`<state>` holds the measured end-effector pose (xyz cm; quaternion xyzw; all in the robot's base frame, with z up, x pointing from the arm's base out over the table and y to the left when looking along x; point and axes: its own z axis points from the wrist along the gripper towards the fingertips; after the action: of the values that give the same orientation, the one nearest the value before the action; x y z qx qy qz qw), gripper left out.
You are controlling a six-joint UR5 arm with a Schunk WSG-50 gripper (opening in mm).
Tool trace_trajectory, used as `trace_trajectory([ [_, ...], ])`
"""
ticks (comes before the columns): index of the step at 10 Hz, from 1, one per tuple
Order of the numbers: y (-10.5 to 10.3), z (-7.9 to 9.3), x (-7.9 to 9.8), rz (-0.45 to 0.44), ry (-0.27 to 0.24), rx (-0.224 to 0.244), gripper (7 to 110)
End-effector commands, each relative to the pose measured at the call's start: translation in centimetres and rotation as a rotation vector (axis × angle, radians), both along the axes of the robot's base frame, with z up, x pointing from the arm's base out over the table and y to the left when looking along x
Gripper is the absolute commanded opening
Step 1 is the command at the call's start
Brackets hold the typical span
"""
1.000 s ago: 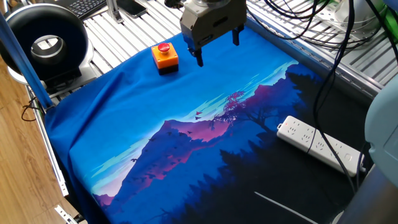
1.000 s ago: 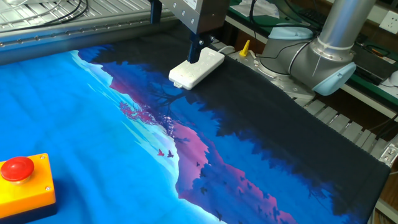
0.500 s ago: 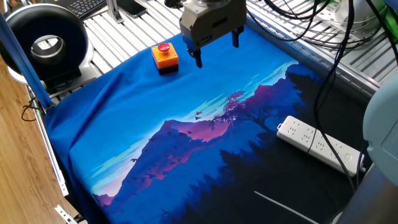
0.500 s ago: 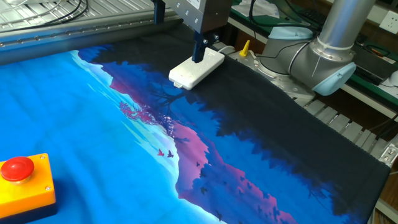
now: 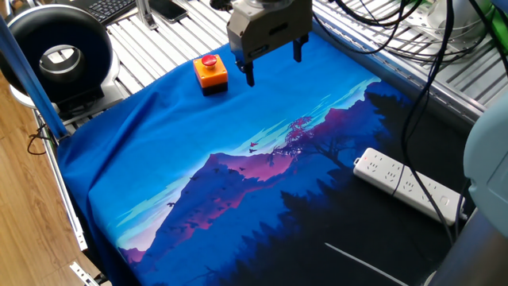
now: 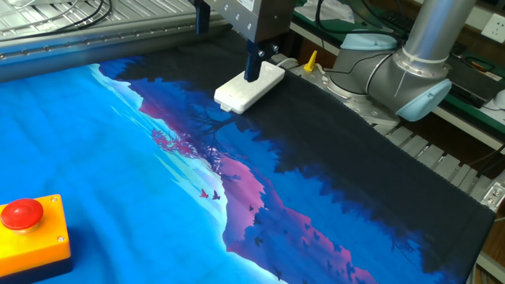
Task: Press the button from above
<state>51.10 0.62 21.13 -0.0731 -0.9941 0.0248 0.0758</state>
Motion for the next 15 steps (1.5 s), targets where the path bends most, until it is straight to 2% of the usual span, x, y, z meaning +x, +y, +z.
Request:
trace_trajectory([
  [1, 0.39, 0.04, 0.5, -0.009, -0.02, 0.023, 7],
  [15, 0.96, -0.74, 0.89, -0.043, -0.022, 0.052, 7],
])
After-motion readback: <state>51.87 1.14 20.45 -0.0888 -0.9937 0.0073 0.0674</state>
